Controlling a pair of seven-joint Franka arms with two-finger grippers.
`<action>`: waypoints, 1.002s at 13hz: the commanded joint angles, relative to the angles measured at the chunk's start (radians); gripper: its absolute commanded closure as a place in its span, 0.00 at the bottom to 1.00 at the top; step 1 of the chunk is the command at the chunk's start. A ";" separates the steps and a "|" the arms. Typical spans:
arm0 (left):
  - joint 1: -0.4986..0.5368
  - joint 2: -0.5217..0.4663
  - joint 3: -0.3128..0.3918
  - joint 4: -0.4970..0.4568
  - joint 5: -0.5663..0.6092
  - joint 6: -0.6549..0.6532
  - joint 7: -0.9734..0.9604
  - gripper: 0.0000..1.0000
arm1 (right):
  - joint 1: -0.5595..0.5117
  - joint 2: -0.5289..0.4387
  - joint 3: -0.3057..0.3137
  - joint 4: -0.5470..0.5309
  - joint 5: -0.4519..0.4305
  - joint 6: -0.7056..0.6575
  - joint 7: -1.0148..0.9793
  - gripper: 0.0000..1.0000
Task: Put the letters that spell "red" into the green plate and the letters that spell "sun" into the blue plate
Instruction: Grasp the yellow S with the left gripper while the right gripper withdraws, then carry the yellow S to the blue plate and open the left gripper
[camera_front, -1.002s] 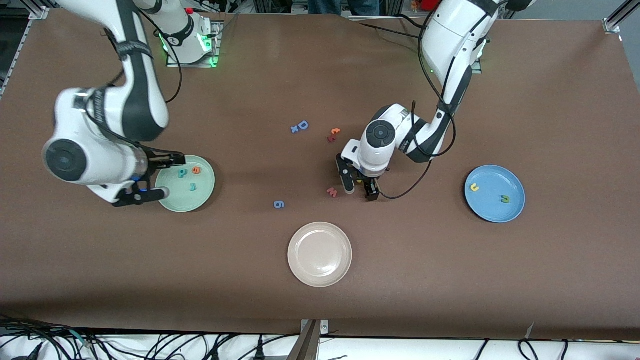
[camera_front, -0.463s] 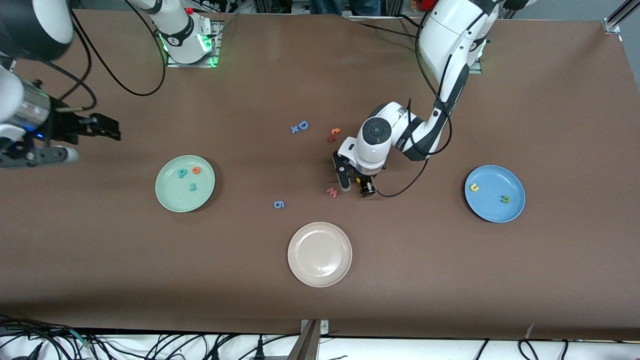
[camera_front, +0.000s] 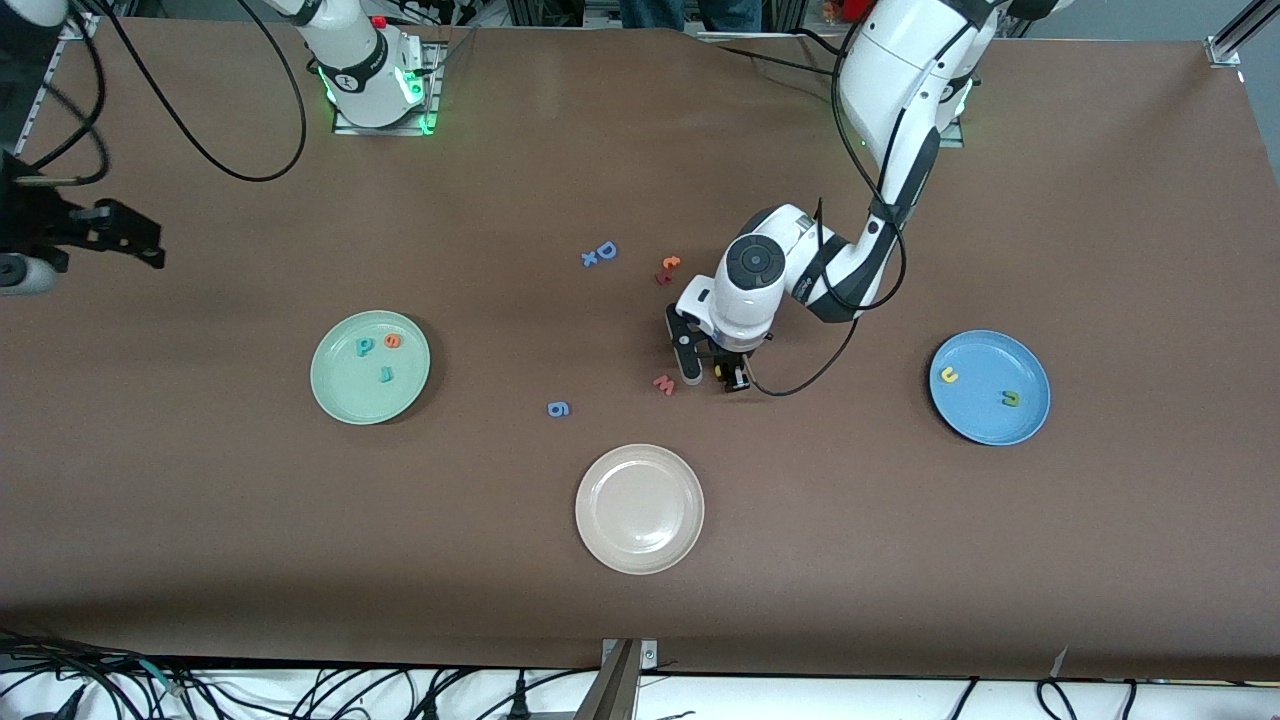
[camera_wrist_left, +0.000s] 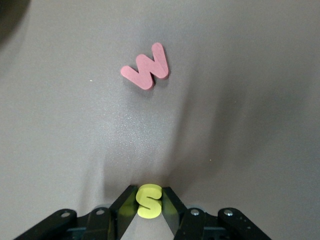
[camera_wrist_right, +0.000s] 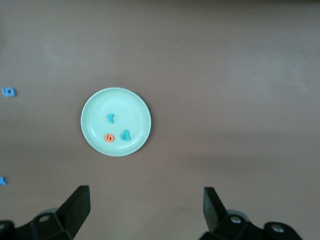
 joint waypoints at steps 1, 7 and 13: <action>-0.009 0.027 0.023 0.002 0.030 0.025 0.002 0.93 | -0.047 -0.096 0.026 -0.111 0.039 0.005 -0.001 0.00; 0.072 -0.100 0.112 0.002 -0.041 -0.102 0.106 1.00 | -0.128 -0.139 0.150 -0.179 -0.002 0.032 0.011 0.00; 0.326 -0.222 0.288 -0.001 -0.291 -0.414 0.376 0.96 | -0.153 -0.143 0.162 -0.198 -0.017 0.080 0.005 0.00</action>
